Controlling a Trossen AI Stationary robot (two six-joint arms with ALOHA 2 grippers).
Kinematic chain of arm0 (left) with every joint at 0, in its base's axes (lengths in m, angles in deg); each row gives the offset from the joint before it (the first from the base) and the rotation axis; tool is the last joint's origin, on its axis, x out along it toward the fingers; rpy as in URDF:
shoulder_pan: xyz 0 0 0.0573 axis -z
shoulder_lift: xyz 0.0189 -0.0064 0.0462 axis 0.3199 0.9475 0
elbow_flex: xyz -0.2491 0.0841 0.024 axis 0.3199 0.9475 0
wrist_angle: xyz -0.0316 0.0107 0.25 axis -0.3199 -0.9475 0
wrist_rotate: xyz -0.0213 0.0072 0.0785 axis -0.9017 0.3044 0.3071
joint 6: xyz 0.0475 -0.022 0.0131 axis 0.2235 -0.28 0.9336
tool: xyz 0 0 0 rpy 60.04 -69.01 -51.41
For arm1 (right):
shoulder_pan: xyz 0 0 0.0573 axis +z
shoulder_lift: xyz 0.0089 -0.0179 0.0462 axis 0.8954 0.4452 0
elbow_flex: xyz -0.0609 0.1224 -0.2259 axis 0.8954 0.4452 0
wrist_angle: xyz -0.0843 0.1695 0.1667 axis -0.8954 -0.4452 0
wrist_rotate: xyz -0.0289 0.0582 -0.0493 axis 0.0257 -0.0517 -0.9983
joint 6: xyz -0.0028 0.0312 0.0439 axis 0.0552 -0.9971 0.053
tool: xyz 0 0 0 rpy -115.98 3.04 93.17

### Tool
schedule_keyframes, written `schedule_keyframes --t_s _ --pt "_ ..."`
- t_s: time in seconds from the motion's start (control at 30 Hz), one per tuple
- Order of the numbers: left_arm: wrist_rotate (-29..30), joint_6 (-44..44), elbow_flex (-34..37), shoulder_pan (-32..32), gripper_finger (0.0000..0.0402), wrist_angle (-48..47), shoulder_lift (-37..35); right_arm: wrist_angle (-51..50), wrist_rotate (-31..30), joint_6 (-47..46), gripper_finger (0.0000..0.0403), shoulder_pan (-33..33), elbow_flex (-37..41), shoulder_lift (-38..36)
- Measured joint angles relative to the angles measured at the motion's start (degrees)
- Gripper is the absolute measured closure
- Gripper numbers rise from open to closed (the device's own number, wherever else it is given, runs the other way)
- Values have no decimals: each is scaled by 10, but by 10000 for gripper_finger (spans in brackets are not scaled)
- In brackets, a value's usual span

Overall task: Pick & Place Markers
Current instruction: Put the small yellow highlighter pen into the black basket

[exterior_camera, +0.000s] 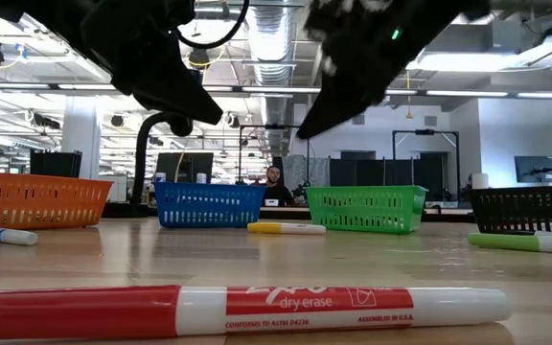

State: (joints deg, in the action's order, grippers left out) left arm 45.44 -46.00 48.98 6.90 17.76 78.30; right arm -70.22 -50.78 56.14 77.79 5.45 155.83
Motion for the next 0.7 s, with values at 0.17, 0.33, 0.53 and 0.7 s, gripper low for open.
schedule_keyframes --t_s 0.17,0.33,0.53,0.7 --pt "0 0 0 0 286 0 0 68 113 50 282 -35 -10 76" --pt "0 0 0 0 286 0 0 71 154 47 285 -63 -39 135" --pt "0 0 6 0 286 3 0 61 177 52 285 -82 -51 174" --pt "0 0 9 0 286 4 0 52 177 52 285 -91 -51 177"
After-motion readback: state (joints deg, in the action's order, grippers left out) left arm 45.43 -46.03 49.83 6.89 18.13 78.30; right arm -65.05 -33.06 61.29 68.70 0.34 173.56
